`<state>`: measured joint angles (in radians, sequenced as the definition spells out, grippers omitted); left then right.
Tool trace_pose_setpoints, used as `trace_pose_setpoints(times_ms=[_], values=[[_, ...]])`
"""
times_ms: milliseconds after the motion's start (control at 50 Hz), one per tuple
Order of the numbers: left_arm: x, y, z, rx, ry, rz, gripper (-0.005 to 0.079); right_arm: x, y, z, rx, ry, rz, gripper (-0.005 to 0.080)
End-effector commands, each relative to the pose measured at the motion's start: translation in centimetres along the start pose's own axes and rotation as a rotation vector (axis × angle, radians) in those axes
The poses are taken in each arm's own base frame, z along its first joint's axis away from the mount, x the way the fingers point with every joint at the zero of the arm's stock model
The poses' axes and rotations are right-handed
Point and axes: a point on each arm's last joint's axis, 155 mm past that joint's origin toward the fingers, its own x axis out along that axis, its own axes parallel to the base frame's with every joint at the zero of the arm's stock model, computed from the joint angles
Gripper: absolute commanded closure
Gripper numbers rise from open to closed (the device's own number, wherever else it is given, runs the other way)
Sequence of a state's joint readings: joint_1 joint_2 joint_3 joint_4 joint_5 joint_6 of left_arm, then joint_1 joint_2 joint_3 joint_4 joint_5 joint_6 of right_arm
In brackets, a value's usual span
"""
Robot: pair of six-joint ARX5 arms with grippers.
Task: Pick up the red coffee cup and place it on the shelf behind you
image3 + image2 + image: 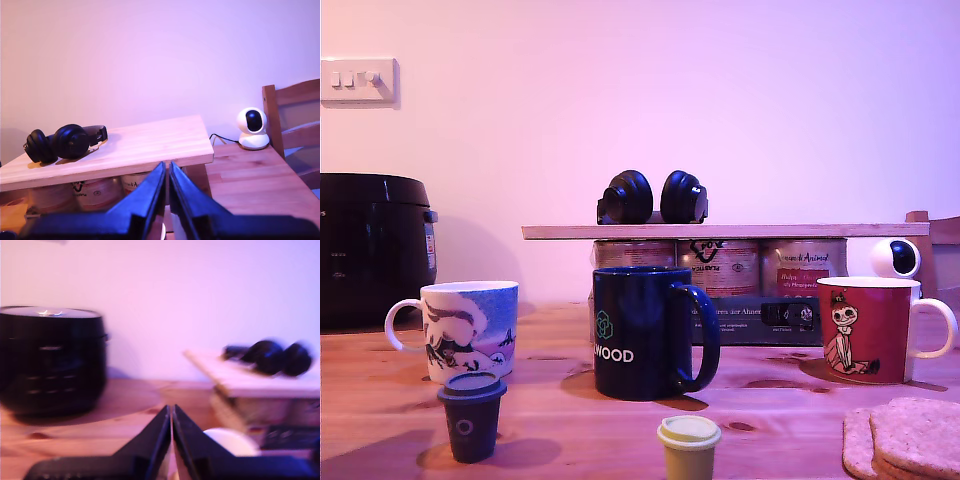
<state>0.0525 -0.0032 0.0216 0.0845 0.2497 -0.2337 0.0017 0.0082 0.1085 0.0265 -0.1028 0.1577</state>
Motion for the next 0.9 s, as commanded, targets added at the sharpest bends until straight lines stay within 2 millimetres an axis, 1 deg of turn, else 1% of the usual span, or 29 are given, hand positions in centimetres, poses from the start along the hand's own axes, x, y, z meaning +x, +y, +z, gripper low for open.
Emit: trace_pose_setpoints(times_ms=[0,120,140,200,300,380,500,640,700,840,880], values=[[-0.2,-0.9,1.6,-0.018,-0.029,-0.032,0.0763,-0.4,1.2,1.9,0.001,-0.019,0.050,0.0765],[-0.5,-1.8,1.7,-0.065,0.038,-0.062,0.0763,-0.9,3.1,1.4,0.017,0.099,0.134,0.0765],[-0.5,-2.1,1.6,-0.068,0.051,-0.073,0.0763,-1.1,3.4,0.9,0.024,0.136,0.148,0.0765],[-0.5,-2.5,1.5,-0.075,0.079,-0.087,0.0763,-1.4,4.2,0.3,0.038,0.208,0.186,0.0764],[-0.3,-2.6,1.5,-0.084,0.110,-0.089,0.0763,-1.5,5.1,-0.7,0.058,0.320,0.227,0.0764],[0.0,-2.4,1.0,-0.089,0.132,-0.081,0.0763,-1.7,5.8,-1.4,0.065,0.406,0.263,0.0764],[0.2,-2.2,0.3,-0.097,0.159,-0.074,0.0763,-1.5,6.2,-2.5,0.053,0.525,0.292,0.0764],[0.3,-2.0,-0.1,-0.068,0.177,-0.072,0.0763,-0.6,6.2,-3.0,-0.009,0.627,0.318,0.0764],[0.3,-2.0,-0.3,-0.055,0.184,-0.075,0.0763,-0.1,6.1,-3.6,-0.043,0.681,0.331,0.0764],[0.1,-3.0,-1.4,0.041,0.227,-0.142,0.0763,1.2,5.7,-4.6,-0.152,0.780,0.381,0.0764],[-0.1,-3.2,-2.1,0.068,0.251,-0.163,0.0763,1.8,5.7,-4.4,-0.179,0.790,0.395,0.0764]])
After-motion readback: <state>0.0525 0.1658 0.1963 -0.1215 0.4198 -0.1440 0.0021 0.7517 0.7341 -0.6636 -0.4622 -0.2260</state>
